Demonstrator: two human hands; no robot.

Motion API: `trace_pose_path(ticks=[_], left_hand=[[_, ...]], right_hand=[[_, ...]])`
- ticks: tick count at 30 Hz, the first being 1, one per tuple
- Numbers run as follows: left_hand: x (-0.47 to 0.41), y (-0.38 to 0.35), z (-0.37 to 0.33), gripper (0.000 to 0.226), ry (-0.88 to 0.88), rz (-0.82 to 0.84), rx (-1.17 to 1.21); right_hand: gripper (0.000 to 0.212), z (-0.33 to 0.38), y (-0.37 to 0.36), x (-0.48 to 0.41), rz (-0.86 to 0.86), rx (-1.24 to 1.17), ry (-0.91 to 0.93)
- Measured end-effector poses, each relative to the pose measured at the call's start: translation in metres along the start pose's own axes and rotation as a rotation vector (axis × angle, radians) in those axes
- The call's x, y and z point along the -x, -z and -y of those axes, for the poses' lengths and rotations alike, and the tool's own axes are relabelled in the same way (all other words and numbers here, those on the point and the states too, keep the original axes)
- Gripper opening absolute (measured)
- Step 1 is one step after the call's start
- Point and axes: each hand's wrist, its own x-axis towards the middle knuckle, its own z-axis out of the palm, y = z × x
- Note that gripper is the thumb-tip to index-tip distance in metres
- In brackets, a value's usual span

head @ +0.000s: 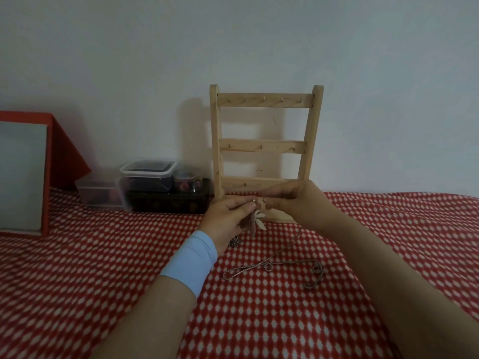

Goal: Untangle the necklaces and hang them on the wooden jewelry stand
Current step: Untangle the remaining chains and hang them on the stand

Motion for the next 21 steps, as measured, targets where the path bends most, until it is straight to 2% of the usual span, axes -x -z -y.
trace_pose_path(ticks=[5, 9, 15, 18, 21], left_hand=[[0.0007, -0.0033, 0.002, 0.015, 0.005, 0.011, 0.016], [0.001, -0.0026, 0.0016, 0.017, -0.002, 0.021, 0.045], [0.0042, -0.0037, -0.0013, 0.015, 0.005, 0.083, 0.1], [0.0043, -0.0023, -0.0014, 0.015, 0.012, 0.087, 0.095], [0.0049, -0.0022, -0.0004, 0.015, 0.007, 0.077, 0.097]], right_hand=[[0.041, -0.0001, -0.0041, 0.0002, -0.01, -0.017, -0.005], [0.014, -0.0027, -0.0031, -0.0011, -0.058, -0.057, 0.014], [0.008, -0.0028, -0.0042, -0.0009, -0.064, -0.014, 0.049], [0.007, -0.0037, -0.0048, -0.0018, -0.061, 0.087, 0.065], [0.006, -0.0027, -0.0045, -0.0004, -0.049, 0.086, 0.063]])
